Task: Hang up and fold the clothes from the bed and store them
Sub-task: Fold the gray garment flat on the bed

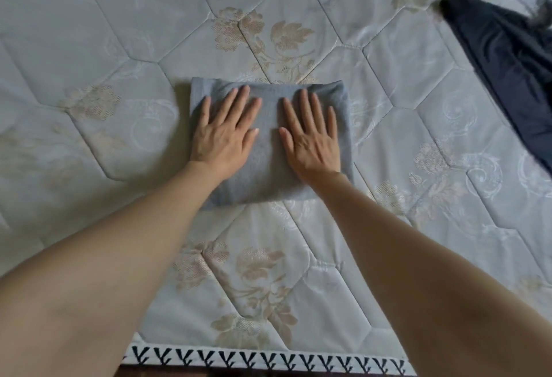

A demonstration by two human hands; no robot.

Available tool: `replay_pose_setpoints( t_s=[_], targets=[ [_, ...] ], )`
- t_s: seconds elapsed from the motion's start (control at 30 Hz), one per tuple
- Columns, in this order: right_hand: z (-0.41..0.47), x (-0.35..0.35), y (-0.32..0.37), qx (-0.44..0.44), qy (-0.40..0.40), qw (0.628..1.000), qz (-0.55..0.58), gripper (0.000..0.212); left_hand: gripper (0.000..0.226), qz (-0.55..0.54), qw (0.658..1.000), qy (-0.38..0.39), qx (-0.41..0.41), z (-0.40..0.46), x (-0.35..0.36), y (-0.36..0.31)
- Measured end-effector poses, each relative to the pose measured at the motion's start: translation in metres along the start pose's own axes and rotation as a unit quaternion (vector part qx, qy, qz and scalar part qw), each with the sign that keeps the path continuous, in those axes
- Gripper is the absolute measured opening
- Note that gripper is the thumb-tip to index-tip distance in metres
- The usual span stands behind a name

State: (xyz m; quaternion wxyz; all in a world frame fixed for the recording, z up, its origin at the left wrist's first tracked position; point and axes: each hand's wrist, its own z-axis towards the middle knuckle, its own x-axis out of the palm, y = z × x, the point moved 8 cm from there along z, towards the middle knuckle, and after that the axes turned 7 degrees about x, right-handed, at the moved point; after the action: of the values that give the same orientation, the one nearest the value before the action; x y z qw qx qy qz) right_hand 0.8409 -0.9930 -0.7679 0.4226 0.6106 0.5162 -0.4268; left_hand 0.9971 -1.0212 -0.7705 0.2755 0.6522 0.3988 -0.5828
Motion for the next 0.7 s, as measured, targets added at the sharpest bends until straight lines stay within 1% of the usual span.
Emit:
replay_pose_setpoints(
  t_s=[0.17, 0.3, 0.4, 0.47, 0.53, 0.6, 0.67, 0.7],
  targets=[
    [0.002, -0.004, -0.040, 0.034, 0.002, 0.999, -0.016, 0.062, 0.059, -0.056, 0.996, -0.010, -0.069, -0.011, -0.002, 0.028],
    [-0.002, -0.004, -0.062, 0.116, 0.033, 0.992, 0.028, 0.063, 0.060, -0.071, 0.990, 0.018, -0.118, -0.009, -0.003, 0.031],
    [-0.001, -0.008, -0.061, 0.123, 0.050, 0.990, 0.043, 0.064, 0.062, -0.089, 0.986, 0.043, -0.134, -0.005, -0.004, 0.027],
    [-0.002, -0.014, -0.059, 0.122, 0.049, 0.988, 0.086, 0.066, 0.063, -0.151, 0.979, 0.028, -0.137, -0.003, -0.012, 0.025],
    [-0.009, -0.025, -0.058, 0.122, 0.028, 0.981, 0.148, 0.065, 0.060, -0.239, 0.959, -0.030, -0.146, -0.007, -0.026, 0.025],
    [-0.018, -0.037, -0.059, 0.133, 0.003, 0.973, 0.190, 0.066, 0.055, -0.288, 0.936, -0.088, -0.185, -0.022, -0.036, 0.033],
    [-0.026, -0.042, -0.065, 0.180, -0.005, 0.955, 0.237, 0.070, 0.054, -0.322, 0.905, -0.115, -0.253, -0.042, -0.036, 0.045],
    [-0.030, -0.041, -0.071, 0.221, -0.003, 0.933, 0.285, 0.070, 0.052, -0.337, 0.887, -0.118, -0.291, -0.053, -0.033, 0.052]
  ],
)
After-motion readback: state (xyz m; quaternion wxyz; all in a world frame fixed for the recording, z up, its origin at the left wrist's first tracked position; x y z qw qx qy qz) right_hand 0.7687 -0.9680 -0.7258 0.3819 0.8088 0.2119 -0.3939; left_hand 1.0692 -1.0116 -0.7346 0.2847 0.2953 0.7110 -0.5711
